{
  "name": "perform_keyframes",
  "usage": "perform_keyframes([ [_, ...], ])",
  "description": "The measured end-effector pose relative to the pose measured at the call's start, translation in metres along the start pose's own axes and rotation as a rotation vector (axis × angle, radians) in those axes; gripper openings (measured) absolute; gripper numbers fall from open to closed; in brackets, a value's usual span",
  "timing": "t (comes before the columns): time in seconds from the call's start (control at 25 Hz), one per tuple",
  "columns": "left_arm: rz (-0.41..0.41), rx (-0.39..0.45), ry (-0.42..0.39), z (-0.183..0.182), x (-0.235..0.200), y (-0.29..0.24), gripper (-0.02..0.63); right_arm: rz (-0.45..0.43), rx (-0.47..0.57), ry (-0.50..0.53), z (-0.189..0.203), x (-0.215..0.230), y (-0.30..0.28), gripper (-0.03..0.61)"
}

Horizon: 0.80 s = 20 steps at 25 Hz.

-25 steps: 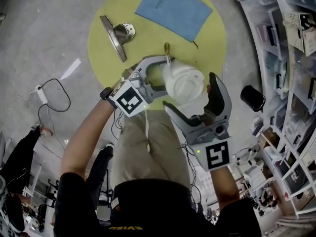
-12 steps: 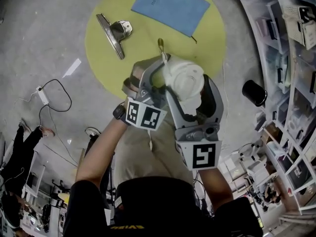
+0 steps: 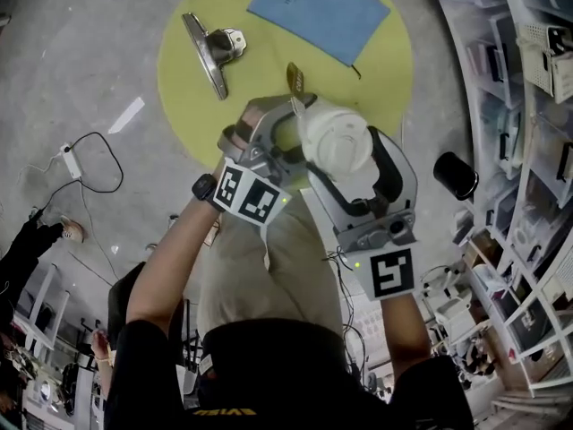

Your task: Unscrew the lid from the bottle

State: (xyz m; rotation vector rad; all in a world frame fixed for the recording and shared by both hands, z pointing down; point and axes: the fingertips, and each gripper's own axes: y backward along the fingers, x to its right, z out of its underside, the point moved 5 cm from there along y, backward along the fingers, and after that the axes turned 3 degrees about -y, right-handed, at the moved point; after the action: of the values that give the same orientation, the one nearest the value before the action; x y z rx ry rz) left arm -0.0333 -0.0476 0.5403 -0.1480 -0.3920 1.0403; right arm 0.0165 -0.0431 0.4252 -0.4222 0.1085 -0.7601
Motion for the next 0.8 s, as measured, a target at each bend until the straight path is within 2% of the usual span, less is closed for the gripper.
perform_keyframes([
  [0.16, 0.023, 0.034, 0.022, 0.002, -0.002, 0.001, 0.389, -0.199, -0.046, 0.077, 0.001, 0.006, 0.000, 0.350],
  [0.44, 0.059, 0.074, 0.053, 0.003, -0.002, -0.002, 0.382, -0.480, -0.128, 0.202, -0.001, 0.018, -0.002, 0.348],
  [0.68, 0.093, 0.091, 0.063, 0.005, -0.004, -0.001, 0.380, -0.659, -0.208, 0.319, -0.002, 0.021, -0.006, 0.348],
  [0.8, 0.101, 0.097, 0.074, 0.006, -0.005, -0.002, 0.379, -0.680, -0.227, 0.321, -0.004, 0.022, -0.008, 0.350],
])
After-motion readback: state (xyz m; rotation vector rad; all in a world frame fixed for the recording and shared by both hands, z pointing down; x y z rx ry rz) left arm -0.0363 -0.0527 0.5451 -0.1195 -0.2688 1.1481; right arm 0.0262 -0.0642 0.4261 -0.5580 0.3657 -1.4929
